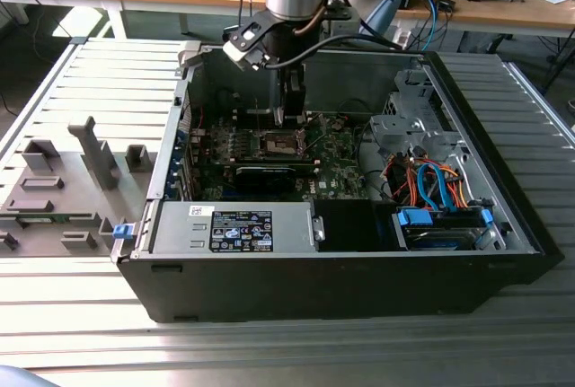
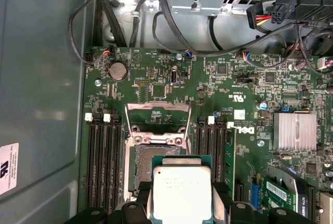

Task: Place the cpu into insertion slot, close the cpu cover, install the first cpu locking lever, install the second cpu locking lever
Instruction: 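Place the cpu into insertion slot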

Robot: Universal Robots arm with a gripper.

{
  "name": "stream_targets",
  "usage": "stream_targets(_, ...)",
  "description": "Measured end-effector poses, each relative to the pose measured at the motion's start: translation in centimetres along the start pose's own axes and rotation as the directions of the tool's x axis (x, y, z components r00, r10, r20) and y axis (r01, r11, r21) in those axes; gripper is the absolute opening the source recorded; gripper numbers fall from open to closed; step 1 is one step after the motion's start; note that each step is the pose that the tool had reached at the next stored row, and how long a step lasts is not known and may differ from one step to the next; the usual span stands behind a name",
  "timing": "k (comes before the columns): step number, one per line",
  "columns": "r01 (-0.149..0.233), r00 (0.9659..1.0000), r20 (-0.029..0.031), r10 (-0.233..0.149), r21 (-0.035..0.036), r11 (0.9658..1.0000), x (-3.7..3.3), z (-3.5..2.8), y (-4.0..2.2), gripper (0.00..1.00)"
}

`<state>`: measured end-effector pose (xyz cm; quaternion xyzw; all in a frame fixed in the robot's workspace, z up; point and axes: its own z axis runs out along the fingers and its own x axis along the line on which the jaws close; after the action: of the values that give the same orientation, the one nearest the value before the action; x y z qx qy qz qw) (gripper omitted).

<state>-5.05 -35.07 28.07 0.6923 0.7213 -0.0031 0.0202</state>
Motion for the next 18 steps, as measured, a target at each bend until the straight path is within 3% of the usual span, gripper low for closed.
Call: stream_targets(18, 0.000, 1.0000, 0.0000, 0.000, 0.0000, 1.0000, 0.05, 0.34, -0.01, 0.54)
